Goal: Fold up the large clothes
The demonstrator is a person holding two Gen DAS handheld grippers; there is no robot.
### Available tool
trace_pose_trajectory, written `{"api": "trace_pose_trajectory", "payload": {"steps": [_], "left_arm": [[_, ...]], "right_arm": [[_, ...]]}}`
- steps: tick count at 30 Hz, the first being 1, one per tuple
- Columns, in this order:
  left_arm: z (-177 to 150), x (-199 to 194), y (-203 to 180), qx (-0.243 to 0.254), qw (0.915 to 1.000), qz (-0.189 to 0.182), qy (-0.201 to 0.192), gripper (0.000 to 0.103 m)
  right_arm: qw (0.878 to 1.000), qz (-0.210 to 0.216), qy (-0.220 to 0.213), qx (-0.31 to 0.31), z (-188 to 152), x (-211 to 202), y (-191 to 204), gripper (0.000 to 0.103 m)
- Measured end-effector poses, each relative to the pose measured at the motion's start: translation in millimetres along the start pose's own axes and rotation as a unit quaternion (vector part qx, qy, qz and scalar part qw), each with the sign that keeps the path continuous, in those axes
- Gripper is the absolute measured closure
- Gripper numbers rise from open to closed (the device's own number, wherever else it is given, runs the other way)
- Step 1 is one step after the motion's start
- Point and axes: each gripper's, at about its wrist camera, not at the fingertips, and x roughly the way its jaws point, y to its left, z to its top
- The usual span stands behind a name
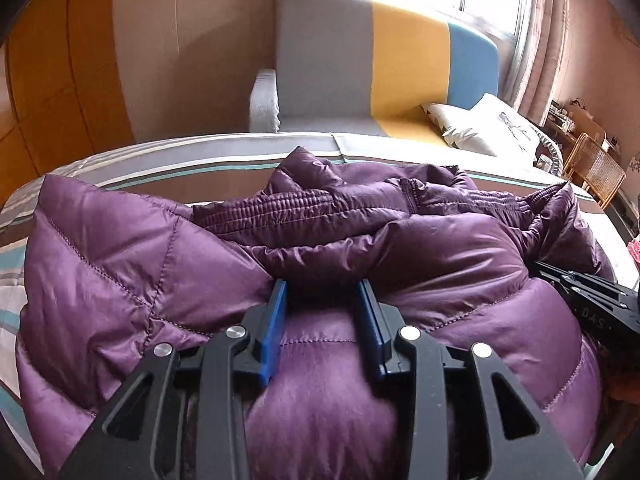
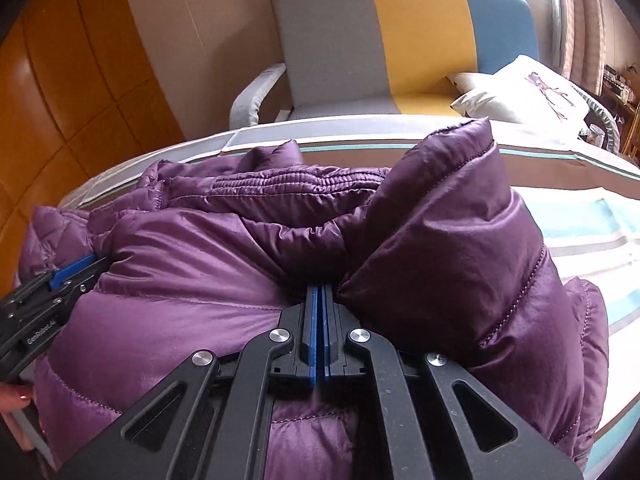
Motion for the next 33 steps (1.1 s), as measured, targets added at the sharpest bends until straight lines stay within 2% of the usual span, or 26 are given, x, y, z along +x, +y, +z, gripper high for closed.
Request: {"api": "trace_pose_trajectory", "payload": {"steps": [3,4,5,7,9,12,17,21,29,33], "left_arm": [[-2,-13,4,-0.002,1.0000,0.001,-0.001,0.062],[-4,-18,5,-0.003,1.0000,0.005,-0.004,0.053],[-7,-27,7,-0.003,0.9999,0.012,-0.010,0.040],[-11,-41,14,-0.007,0.9995,0.026,-0.018,0.031],[-17,-56,24,-0.020,0.9990,0.031,-0.026,0.031],[-29,-77,48,-0.058,0.9953,0.066,-0.039,0.028],[-54,-93,90,-0.131,0.9862,0.095,-0.033,0.026],[-80,-92,115,-0.180,0.9798,0.087,-0.016,0.024],[-100,-93,112,-0.169,0.9829,0.074,-0.004,0.020],[-112,-99,112,-0.161,0.9843,0.072,-0.005,0.020]], "right_arm": [[1.000,0.000,-0.004,0.001,-1,0,1,0.103],[1.000,-0.003,-0.005,-0.001,0,2,1,0.103],[1.000,-0.008,-0.006,-0.004,-1,1,2,0.103],[1.000,-0.014,-0.009,-0.007,-2,-2,4,0.103],[1.000,-0.015,-0.010,-0.004,-4,-4,4,0.103],[1.000,-0.020,-0.017,-0.002,-8,-9,4,0.103],[0.999,-0.040,-0.024,-0.015,-16,-26,10,0.102],[0.999,-0.033,-0.030,-0.004,-28,-48,11,0.102],[0.999,-0.039,-0.030,0.008,-45,-74,13,0.102],[0.998,-0.056,-0.024,-0.004,-60,-78,12,0.102]]}}
